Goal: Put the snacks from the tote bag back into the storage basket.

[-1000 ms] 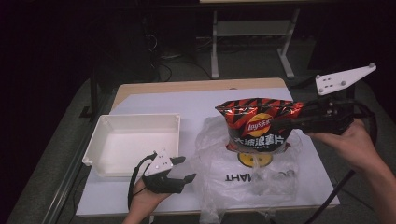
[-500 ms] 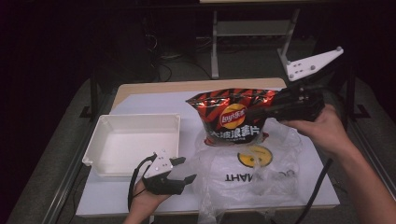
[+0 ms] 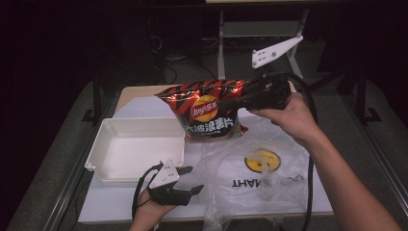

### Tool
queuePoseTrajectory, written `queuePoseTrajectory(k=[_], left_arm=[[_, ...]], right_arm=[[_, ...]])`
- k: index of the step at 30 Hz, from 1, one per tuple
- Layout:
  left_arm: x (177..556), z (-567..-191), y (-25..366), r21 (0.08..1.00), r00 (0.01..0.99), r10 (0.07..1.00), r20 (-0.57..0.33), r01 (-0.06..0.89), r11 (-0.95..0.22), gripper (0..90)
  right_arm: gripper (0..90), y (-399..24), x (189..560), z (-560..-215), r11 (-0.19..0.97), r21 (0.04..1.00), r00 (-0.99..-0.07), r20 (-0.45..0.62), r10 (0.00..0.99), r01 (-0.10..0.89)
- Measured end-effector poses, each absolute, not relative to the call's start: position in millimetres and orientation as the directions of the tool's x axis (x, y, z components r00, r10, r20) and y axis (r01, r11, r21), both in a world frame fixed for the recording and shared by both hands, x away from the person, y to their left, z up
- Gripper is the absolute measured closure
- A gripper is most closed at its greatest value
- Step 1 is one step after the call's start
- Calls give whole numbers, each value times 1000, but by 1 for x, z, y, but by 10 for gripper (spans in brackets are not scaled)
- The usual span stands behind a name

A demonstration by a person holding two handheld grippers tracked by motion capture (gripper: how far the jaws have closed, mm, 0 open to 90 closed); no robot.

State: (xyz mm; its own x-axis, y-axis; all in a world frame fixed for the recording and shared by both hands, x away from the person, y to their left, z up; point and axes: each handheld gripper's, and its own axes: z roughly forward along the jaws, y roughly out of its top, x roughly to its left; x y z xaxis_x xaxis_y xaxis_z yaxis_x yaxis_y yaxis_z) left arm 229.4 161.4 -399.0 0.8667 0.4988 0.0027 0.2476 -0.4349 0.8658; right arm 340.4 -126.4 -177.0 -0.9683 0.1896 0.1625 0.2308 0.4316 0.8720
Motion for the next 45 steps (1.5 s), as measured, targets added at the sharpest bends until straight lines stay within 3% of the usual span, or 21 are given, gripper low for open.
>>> queuePoseTrajectory(k=[25, 45], left_arm=[[224, -405, 158, 871, 866, 500, 0, 245, -425, 315], [226, -407, 158, 861, 872, 489, 7, 243, -446, 306]], right_arm=[[811, -62, 369, -191, 465, 854, -971, 185, 150, 234], [816, -38, 385, -202, 470, 843, -965, 211, 155, 260]])
